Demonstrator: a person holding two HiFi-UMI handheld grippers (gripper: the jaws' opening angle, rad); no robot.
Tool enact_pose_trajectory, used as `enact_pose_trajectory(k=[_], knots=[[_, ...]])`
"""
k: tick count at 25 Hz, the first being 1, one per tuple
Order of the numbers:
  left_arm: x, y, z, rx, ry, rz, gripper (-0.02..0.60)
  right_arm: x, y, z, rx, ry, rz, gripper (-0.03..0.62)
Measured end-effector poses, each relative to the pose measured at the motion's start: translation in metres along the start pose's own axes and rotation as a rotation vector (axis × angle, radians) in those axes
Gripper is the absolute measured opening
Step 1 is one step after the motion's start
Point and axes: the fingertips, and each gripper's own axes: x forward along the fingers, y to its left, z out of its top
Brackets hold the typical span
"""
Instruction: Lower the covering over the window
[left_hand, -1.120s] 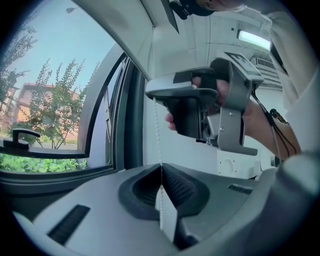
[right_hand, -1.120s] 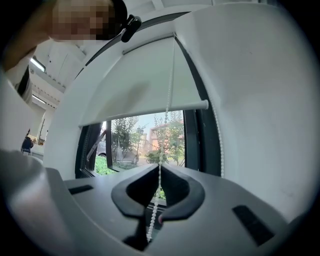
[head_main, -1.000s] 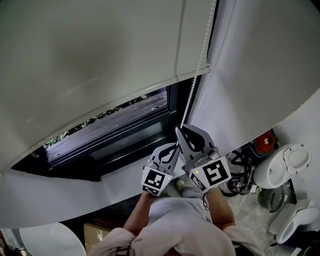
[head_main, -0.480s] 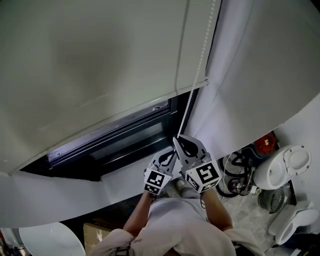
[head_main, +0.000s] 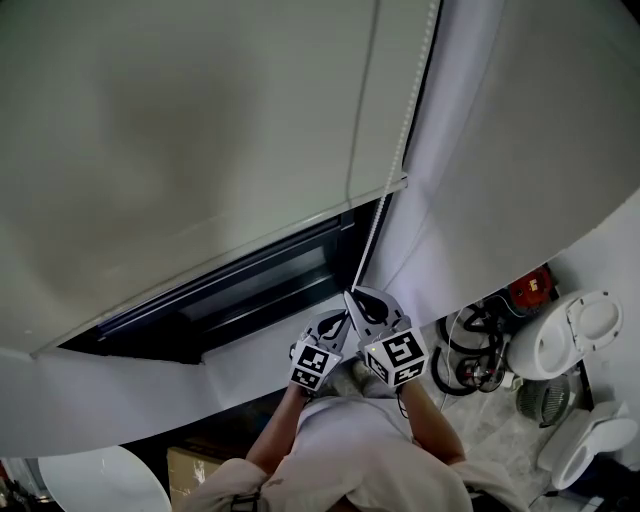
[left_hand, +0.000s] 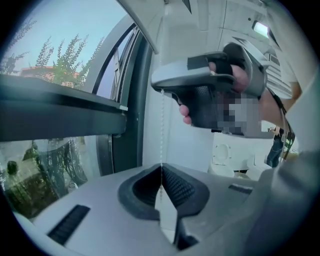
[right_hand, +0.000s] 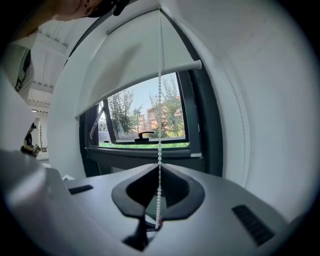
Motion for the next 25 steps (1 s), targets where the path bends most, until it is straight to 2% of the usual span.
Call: enact_pose_trajectory(k=[10,15,18,21,23,25], knots=[[0.008,0.0,-0.045,-0.039,0.039,-0.009,0.017,0.007,0.001,-0.045,0.016,0.082,0.002,0.002],[0.004,-0.001,-0.053,-0.057,0.036,-0.017,0.018,0.006,0.0,-0.055,0.022,0.088,-0.008,0.002],[-0.007,-0.001,-0.047,-0.064,0.034,-0.007,0.02,0.006,-0.003,-0.053,0.012,0.088,-0.012,0.002],[-0.025,0.0,-0.027,-0.082,-0.003,-0.002,0.027,0.005,-0.006,-0.053,0.015,0.087,-0.012,0.002],[-0.037,0.001,-0.008,-0.085,-0.031,-0.005,0.076,0.004,-0.007,-0.052,0.016,0.084,-0.012,0.002],[-0.047,0.002,0.016,-0.076,-0.068,-0.009,0.098,0.004,-0.007,-0.052,0.016,0.083,-0.01,0.002]])
